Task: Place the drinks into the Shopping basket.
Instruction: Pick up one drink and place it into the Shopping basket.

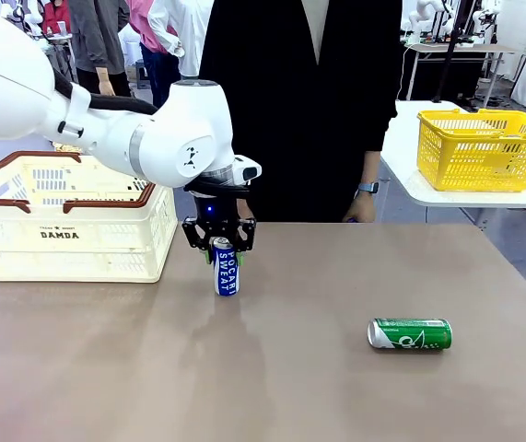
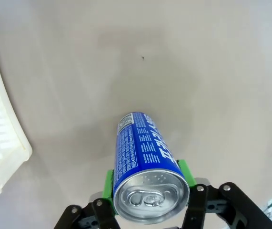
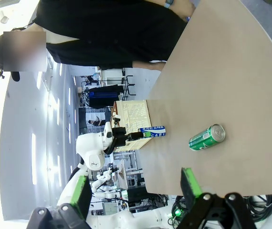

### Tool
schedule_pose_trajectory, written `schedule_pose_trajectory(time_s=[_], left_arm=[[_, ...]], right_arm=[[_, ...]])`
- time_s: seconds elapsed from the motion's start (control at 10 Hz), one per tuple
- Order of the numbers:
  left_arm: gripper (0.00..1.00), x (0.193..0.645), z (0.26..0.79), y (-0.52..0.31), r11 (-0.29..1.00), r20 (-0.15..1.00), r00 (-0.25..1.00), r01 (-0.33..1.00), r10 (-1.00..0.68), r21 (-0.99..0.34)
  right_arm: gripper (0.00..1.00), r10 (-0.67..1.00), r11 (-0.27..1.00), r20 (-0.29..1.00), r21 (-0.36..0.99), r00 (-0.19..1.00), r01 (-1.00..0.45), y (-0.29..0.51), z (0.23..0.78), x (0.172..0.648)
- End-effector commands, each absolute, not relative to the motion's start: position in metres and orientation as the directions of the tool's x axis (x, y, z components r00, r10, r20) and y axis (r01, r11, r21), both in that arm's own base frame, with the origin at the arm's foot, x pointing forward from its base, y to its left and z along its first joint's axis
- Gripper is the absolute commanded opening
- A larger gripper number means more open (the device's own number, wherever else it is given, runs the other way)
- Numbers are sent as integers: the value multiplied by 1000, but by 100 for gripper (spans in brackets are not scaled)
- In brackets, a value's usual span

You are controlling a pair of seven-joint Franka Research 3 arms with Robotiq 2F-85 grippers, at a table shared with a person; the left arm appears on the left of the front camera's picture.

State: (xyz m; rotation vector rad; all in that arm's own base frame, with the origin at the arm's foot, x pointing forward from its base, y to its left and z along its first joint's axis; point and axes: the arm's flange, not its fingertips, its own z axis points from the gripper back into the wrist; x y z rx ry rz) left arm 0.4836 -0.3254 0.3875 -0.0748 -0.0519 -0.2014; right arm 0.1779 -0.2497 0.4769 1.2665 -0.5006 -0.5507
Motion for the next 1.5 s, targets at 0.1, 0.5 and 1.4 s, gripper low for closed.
schedule_pose_trajectory(time_s=[0.1,0.5,1.4], left_arm=[[0,487,391,-326,974,55,975,220,-217,-58],[0,474,478,-306,969,202,955,236,-217,-76],[0,509,647,-81,991,386,922,73,-23,-115]], right_arm=[[100,-639,202,74,977,766,74,-250,479,180],[100,-639,202,74,977,766,74,-250,479,180],[100,-639,202,74,977,766,74,-250,479,180]])
